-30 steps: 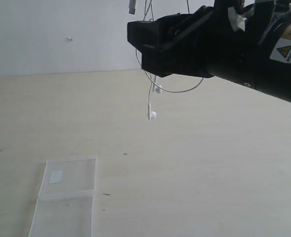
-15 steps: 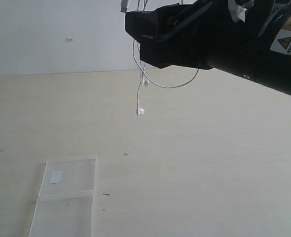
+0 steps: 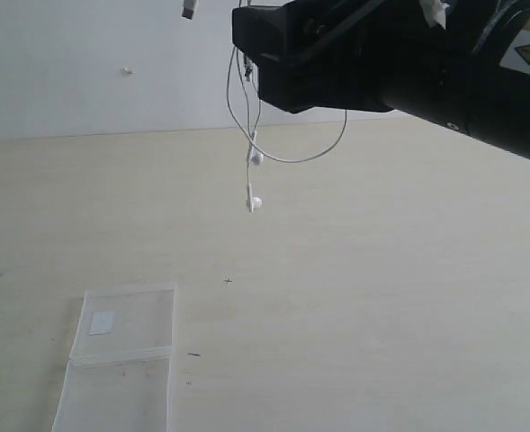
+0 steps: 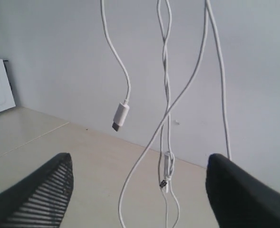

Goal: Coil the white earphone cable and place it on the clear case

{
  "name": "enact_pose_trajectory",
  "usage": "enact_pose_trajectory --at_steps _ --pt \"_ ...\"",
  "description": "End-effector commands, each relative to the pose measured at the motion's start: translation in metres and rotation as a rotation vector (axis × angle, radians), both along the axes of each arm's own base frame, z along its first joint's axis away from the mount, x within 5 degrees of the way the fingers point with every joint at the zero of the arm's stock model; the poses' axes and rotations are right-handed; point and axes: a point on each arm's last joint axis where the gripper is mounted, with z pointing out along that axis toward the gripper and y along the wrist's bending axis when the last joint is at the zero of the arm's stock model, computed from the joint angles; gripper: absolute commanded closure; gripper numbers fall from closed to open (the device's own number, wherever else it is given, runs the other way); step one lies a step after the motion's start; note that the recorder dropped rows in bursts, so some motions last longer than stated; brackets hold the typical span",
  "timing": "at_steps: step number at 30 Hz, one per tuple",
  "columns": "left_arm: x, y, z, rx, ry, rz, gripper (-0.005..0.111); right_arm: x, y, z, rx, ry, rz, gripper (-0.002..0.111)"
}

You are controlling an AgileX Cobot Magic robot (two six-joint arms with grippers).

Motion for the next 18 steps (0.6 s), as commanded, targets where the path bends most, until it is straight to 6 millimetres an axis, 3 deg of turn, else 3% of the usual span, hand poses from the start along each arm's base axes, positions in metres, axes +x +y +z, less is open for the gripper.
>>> enact_pose_trajectory --at_steps 1,8,14,18 --pt "0.000 -0.002 0.001 0.002 -0.005 0.000 0.107 0.000 -0.002 0.006 0.033 -0.011 -0.013 0.031" --pt "0.000 -0.002 0.001 0.002 -0.006 -0.002 0.107 0.002 -0.002 0.008 0.055 -0.034 -0.026 0.030" --pt "-0.001 -0.002 0.001 0.002 -0.008 -0.011 0.107 0.009 0.003 -0.001 0.068 -0.003 -0.050 0.017" --pt "-0.001 -0.002 0.001 0.002 -0.008 -0.011 0.107 0.015 0.008 -0.009 0.055 0.005 -0.056 0.014"
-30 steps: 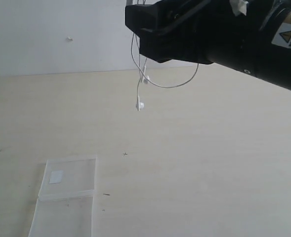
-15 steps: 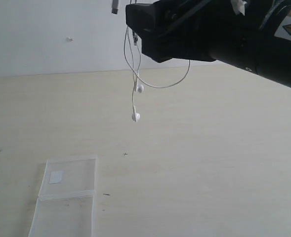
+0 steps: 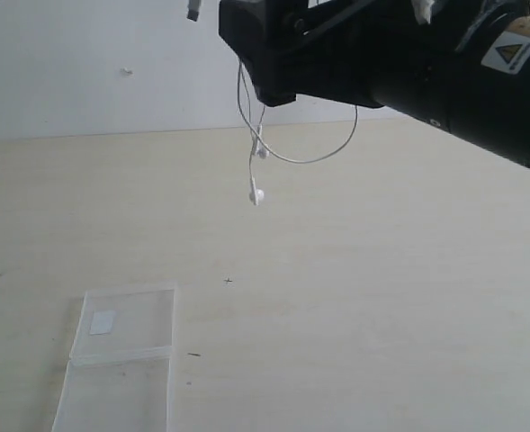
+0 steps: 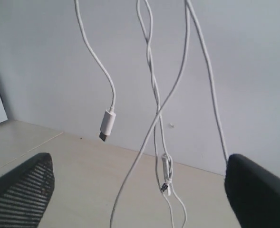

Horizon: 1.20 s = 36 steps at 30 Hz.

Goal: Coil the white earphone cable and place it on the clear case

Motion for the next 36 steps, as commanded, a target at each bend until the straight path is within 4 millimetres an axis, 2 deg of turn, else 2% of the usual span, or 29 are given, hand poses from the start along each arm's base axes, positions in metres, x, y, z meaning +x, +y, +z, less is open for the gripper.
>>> enact_pose_trajectory --at_steps 1,16,36 --pt "-0.001 -0.002 0.001 0.002 -0.007 -0.010 0.107 0.007 0.004 -0.003 0.007 -0.020 -0.019 0.014" --pt "-0.001 -0.003 0.001 0.001 -0.009 -0.018 0.107 0.025 0.022 0.010 0.031 -0.052 -0.024 0.014" --pt "-0.003 -0.008 0.002 -0.007 -0.018 -0.076 0.107 0.045 0.040 -0.006 0.009 -0.031 -0.043 0.014"
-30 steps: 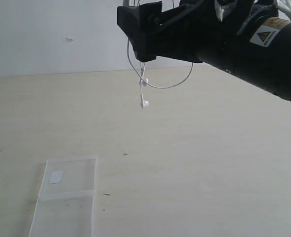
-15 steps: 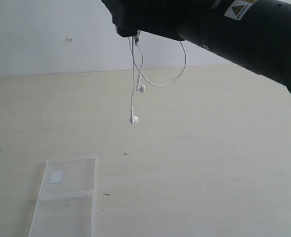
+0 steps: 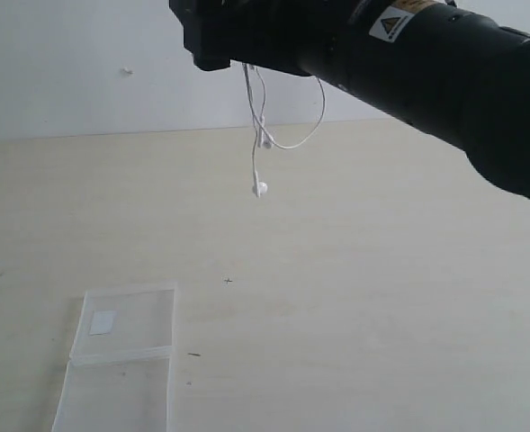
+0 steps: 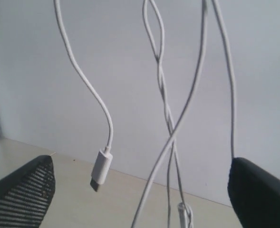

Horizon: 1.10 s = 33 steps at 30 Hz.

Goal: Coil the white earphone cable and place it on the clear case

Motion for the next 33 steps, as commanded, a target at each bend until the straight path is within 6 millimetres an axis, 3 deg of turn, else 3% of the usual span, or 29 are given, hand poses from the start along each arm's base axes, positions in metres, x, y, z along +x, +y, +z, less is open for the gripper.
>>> enact_pose_trajectory --at_steps 1,23,33 --pt "-0.0037 -0.0086 0.0013 -0.020 -0.003 -0.066 0.107 0.0057 0.0036 -0.0069 -0.005 0.009 -0.015 0.014" --pt "-0.0069 -0.0160 0.0029 -0.031 -0.017 -0.155 0.107 0.0093 0.0014 -0.0074 0.024 0.008 -0.061 0.014" --pt "-0.0096 -0.0136 0.0068 -0.039 -0.026 -0.160 0.107 0.0093 0.0014 -0.0073 0.024 0.007 -0.061 0.020"
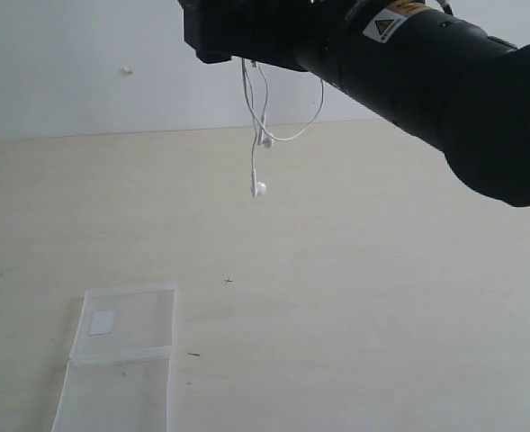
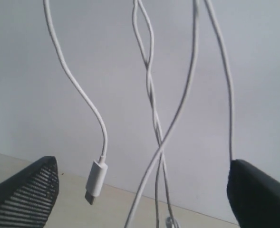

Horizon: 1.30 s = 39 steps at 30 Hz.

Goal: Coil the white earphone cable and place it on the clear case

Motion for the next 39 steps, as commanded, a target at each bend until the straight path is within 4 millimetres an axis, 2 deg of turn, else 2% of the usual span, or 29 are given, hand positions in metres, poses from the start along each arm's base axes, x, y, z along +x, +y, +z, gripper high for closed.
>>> enact_pose_trajectory --at_steps 1,11,39 --pt "-0.012 -0.011 0.007 -0.052 -0.012 -0.133 0.107 0.003 0.001 -0.004 0.007 0.038 -0.009 0.021" --pt "-0.023 -0.020 0.010 -0.069 -0.012 -0.181 0.107 0.003 0.001 -0.005 0.006 0.038 -0.010 0.021" --pt "-0.012 -0.006 0.005 -0.002 -0.016 0.001 0.107 0.004 0.001 -0.004 0.020 0.030 -0.017 0.021"
